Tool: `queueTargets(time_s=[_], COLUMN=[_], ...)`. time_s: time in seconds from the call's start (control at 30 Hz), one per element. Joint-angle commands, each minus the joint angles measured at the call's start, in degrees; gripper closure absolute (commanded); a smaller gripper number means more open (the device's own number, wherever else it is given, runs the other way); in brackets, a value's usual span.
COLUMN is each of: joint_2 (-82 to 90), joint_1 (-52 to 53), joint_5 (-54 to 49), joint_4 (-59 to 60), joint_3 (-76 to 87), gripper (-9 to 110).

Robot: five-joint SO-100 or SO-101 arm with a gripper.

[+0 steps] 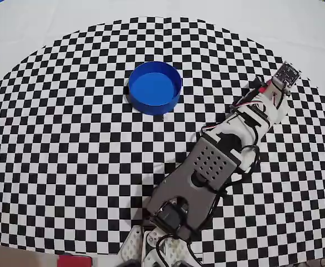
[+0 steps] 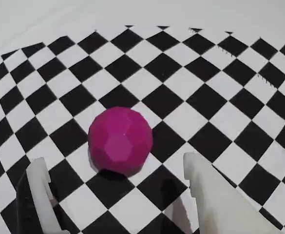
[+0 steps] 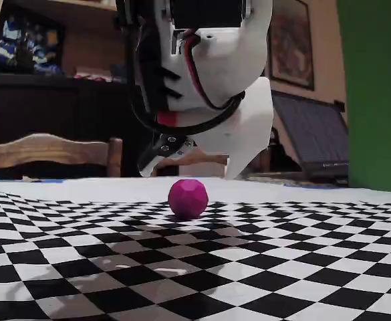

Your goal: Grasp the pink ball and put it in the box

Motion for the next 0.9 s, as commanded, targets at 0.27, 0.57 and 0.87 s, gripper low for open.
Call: queueTargets(time_s=[0.27, 0.57, 0.87], joint_2=[-3.2, -6.0, -8.4], joint_1=[0.5, 0.2, -0.2], joint_5=[-0.4, -0.4, -0.4], joint_4=[0.4, 1.6, 2.5], joint_3=[-7.0, -10.8, -14.1], gripper=[69, 69, 69])
